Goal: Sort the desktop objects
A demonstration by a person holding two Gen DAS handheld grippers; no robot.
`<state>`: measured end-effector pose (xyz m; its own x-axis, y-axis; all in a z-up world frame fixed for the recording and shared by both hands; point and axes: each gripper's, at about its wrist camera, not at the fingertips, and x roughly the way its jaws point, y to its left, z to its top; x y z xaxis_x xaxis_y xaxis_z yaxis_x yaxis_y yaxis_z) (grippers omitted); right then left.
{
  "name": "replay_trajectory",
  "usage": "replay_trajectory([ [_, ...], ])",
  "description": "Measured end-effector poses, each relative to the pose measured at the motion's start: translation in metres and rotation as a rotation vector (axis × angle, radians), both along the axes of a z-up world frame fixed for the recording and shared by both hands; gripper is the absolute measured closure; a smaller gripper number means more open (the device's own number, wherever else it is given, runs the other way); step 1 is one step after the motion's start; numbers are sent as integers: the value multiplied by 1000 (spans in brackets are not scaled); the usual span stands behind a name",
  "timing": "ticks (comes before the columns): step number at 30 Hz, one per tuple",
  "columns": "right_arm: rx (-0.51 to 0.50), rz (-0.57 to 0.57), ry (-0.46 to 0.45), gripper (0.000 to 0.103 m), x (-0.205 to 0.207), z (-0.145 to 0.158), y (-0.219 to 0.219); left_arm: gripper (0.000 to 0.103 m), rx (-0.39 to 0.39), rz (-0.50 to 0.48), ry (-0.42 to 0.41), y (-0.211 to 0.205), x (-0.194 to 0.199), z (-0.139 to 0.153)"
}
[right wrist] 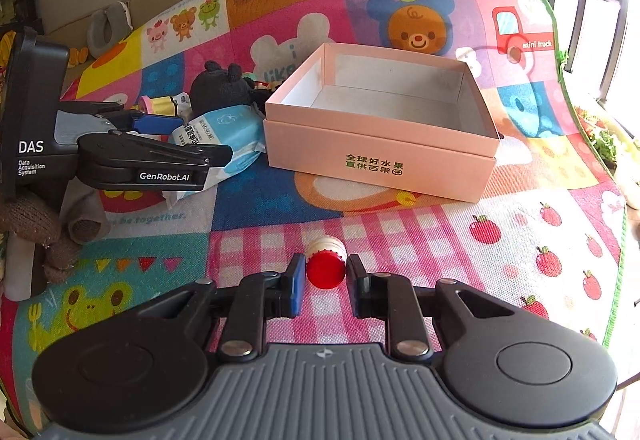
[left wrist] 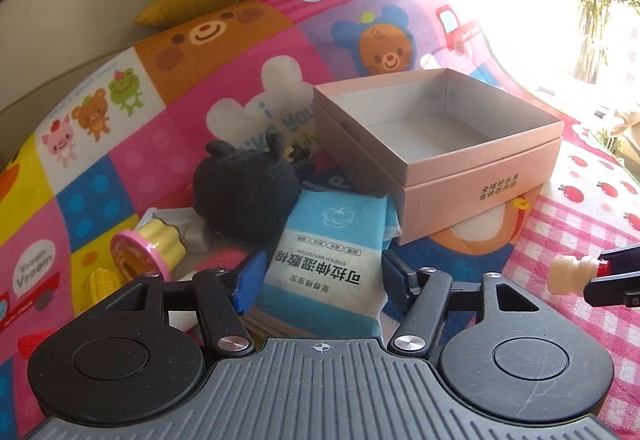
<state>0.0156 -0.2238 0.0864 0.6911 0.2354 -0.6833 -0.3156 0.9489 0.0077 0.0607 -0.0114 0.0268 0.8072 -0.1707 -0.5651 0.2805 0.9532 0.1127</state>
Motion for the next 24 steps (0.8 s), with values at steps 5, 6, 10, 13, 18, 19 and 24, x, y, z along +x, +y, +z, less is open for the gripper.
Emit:
replay_trajectory([
  [5,-14,7,2,82,-6,-3,2,39,-56,-27,47,5,-40,6],
  [6,-15,10,-3,82,-8,-3,2,38,-75,-44,60,5,-51,7],
  [10,-13,22,-11,82,-15,-1,1,26,-140,-97,88,3,-87,9],
  [13,-11,26,-13,82,-15,-1,3,8,-138,-84,88,2,-94,8],
  [18,-24,7,-26,72,-14,-5,6,4,-125,-33,121,5,-85,-2],
  [19,-27,7,-33,65,-16,-6,5,3,-138,-28,134,8,-83,-5],
  [24,-46,30,-38,57,-28,-13,5,2,-144,-16,161,8,-81,-18],
])
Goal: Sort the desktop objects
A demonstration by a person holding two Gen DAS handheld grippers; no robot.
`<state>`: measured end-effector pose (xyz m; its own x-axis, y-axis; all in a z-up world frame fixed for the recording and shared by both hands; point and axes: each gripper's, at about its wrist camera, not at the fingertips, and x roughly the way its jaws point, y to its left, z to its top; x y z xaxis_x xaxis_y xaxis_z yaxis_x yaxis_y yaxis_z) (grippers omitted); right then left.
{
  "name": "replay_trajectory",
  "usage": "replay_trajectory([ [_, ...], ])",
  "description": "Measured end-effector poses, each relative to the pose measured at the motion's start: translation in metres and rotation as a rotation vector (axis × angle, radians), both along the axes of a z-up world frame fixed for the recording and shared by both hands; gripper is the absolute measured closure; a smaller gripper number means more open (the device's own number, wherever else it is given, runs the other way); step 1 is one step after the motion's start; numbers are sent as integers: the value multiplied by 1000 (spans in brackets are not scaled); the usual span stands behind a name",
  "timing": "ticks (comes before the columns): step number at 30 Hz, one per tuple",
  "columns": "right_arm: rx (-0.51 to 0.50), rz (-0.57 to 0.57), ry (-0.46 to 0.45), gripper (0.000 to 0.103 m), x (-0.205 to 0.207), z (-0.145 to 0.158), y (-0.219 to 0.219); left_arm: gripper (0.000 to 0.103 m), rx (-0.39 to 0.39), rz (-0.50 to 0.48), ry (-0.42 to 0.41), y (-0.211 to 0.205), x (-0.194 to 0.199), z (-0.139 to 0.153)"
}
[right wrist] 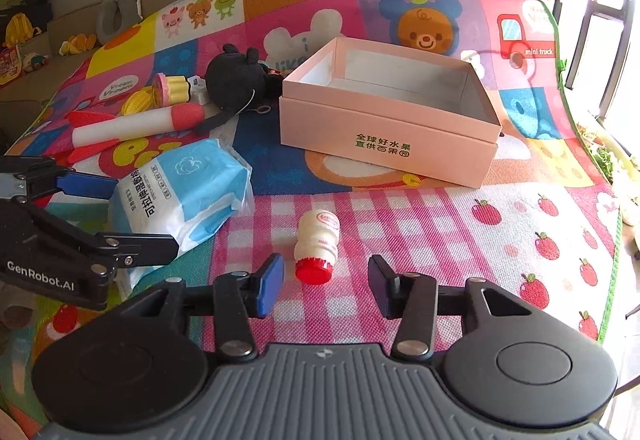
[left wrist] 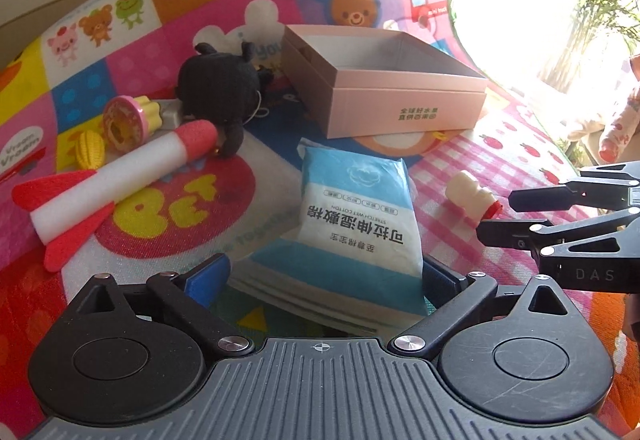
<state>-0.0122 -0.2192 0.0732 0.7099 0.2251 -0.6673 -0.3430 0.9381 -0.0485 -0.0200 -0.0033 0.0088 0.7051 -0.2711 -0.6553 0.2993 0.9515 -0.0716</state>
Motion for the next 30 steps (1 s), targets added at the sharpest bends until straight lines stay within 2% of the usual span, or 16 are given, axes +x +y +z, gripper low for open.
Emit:
replay_trajectory([
  [2,-4,13,-2,58,-4,-3,2,1,0,2,-2,0,-1,-2],
  [4,-12,26,-3,65,-5,-5,5,0,-7,1,1,1,0,-2],
  [8,-37,22,-17,70,-2,-6,9,0,-15,3,-3,2,-1,-3],
  [9,-42,20,-20,73,0,-6,9,0,-16,3,-3,2,-2,-3],
  [10,-47,17,-23,80,0,-5,9,0,-17,3,-4,2,-2,-3],
  [11,-53,15,-24,82,1,-4,8,0,-17,3,-4,1,-2,-3],
  [22,-39,32,-20,82,-7,27,3,0,-35,7,-5,3,-2,-2],
  [30,-53,20,-5,82,-3,23,4,0,-52,9,-6,6,-2,-2],
])
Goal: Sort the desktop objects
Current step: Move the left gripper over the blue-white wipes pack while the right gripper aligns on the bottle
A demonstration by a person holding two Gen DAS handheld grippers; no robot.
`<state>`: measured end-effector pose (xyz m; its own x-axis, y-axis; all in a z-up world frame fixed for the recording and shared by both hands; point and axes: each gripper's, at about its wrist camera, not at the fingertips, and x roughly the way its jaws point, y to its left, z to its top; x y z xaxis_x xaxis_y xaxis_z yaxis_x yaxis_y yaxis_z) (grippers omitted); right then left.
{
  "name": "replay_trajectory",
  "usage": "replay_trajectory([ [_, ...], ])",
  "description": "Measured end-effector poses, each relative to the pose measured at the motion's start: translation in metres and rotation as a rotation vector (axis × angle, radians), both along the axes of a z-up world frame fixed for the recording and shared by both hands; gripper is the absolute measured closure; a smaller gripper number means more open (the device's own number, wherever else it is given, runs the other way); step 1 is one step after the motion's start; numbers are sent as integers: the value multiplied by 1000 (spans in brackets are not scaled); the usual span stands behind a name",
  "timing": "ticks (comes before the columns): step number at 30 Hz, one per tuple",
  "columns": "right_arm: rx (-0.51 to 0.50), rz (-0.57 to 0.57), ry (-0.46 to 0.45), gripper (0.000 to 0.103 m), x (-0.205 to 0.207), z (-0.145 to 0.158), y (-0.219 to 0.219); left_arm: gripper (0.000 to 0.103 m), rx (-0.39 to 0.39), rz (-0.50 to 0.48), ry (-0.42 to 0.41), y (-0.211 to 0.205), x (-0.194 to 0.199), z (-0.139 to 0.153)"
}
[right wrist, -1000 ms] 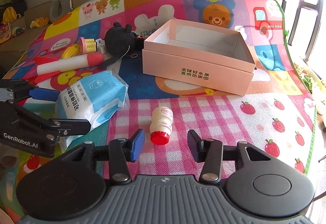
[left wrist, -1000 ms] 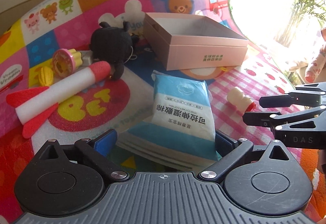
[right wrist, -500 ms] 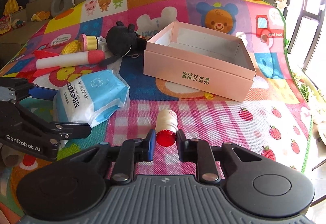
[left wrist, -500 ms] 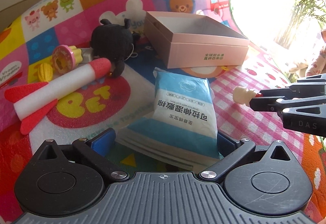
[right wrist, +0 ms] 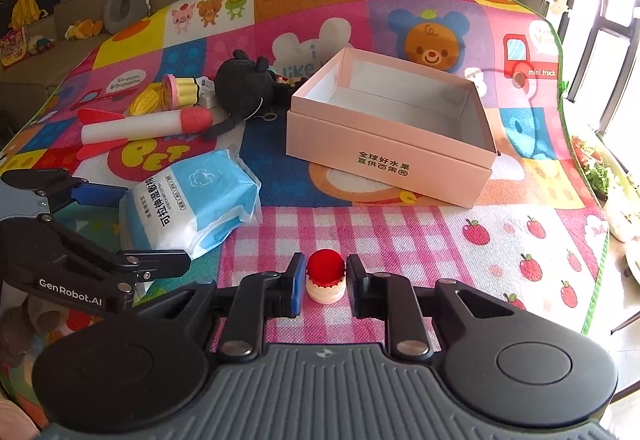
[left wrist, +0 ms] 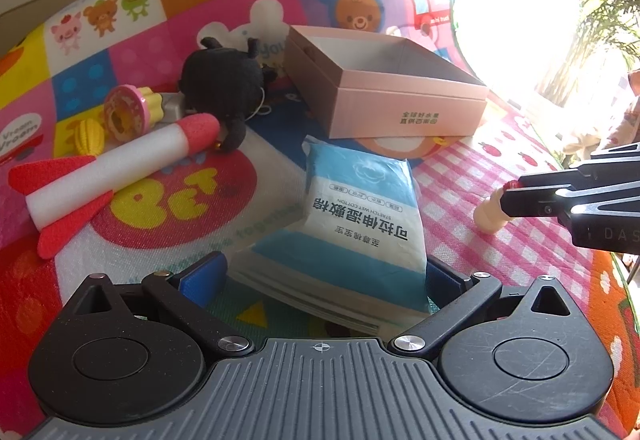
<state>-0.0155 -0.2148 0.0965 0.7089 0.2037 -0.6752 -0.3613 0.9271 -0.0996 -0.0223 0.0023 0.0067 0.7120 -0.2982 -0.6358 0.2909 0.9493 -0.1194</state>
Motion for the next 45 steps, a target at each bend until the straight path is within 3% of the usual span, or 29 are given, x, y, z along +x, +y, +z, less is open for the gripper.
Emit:
replay_trajectory([
  [3,-3,-6,-10,81,-2,-1,-2,0,5,0,-1,0,0,0],
  [5,-10,-14,-11,75,-2,-4,-3,0,6,0,-1,0,0,0],
  [7,-14,-22,-11,63,-1,-8,-3,0,8,0,-1,0,0,-1],
  [13,-18,-36,-2,41,0,-25,-4,0,41,1,1,-5,0,-1],
  [15,-3,-54,19,35,3,-33,-7,0,67,-1,1,-9,-1,-2],
  [18,41,-100,18,19,4,-38,-16,0,101,-3,0,-14,-1,-2],
  [24,96,-128,43,0,6,-44,-25,0,85,-2,-26,-17,-1,7],
  [33,103,-120,63,0,8,-45,-26,0,138,-30,-100,-29,4,22],
  [45,103,-120,50,0,6,-46,-26,0,201,-52,-87,-21,1,20],
])
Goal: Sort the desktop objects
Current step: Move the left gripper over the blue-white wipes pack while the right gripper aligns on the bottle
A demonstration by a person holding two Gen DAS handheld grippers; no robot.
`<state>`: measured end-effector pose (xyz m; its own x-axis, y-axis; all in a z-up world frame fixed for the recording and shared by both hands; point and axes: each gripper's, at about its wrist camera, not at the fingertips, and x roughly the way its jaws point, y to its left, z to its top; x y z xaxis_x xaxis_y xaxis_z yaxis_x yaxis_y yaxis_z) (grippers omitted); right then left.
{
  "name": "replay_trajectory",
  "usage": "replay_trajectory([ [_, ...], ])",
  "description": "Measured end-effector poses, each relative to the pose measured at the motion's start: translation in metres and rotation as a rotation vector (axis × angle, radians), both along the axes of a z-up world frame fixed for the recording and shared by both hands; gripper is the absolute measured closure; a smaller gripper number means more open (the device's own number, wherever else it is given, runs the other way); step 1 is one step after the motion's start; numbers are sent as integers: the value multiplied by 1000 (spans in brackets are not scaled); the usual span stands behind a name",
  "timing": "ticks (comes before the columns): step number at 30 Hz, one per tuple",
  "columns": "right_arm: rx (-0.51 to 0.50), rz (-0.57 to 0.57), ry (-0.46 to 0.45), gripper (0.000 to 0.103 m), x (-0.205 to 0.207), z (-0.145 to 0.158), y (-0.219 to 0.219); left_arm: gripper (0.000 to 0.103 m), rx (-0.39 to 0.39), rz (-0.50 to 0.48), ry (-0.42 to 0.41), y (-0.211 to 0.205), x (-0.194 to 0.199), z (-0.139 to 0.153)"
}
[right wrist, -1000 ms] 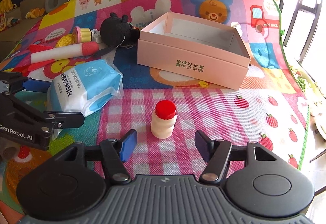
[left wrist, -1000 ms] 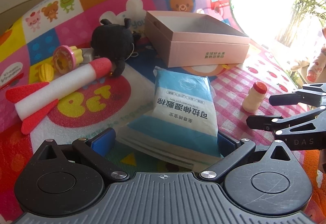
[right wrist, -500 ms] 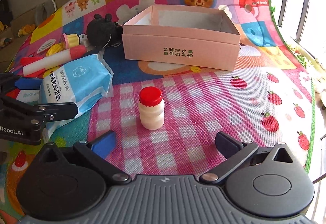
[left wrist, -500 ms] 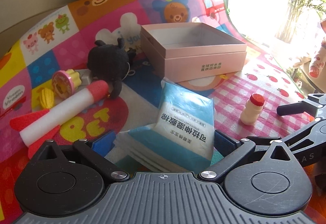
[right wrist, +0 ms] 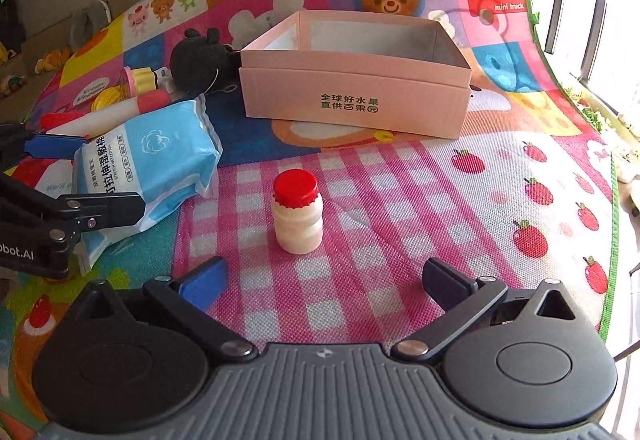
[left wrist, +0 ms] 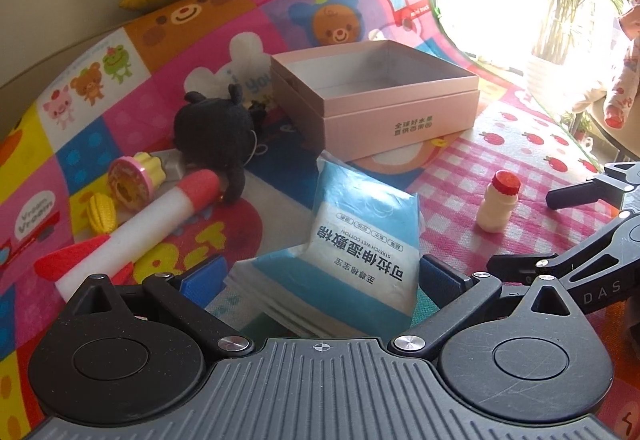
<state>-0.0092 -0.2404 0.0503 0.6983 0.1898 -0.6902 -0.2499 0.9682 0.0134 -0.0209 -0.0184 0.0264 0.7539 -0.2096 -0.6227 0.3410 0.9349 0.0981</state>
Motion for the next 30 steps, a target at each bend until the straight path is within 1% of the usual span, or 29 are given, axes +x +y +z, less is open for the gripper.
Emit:
replay_trajectory([
  [3,0,0,0,0,0,0,0,0,28,21,3,4,2,-2],
  [6,0,0,0,0,0,0,0,0,19,18,16,10,2,-3],
  [10,0,0,0,0,0,0,1,0,0,-47,9,6,1,1],
  [15,0,0,0,0,0,0,1,0,81,-119,-28,-14,10,-3],
  [18,0,0,0,0,0,0,1,0,96,-141,-28,-19,17,-6],
  [20,0,0,0,0,-1,0,1,2,98,-148,-19,-20,20,-8],
  [21,0,0,0,0,-1,0,1,11,99,-149,-12,-20,21,-9],
  [22,-1,0,-1,0,-1,0,1,27,100,-147,1,-20,21,-10],
  [23,-1,0,-1,0,-1,0,1,29,99,-136,7,-20,22,-11],
  [26,-2,0,-2,0,-1,0,2,32,65,-123,19,-16,19,-10],
  [28,-5,4,-12,2,0,2,3,38,61,-118,12,-14,14,-8],
  [29,-11,5,-24,5,0,2,3,38,55,-114,12,-13,12,-7],
  [30,-17,8,-43,15,-1,4,4,39,47,-110,14,-12,10,-6],
])
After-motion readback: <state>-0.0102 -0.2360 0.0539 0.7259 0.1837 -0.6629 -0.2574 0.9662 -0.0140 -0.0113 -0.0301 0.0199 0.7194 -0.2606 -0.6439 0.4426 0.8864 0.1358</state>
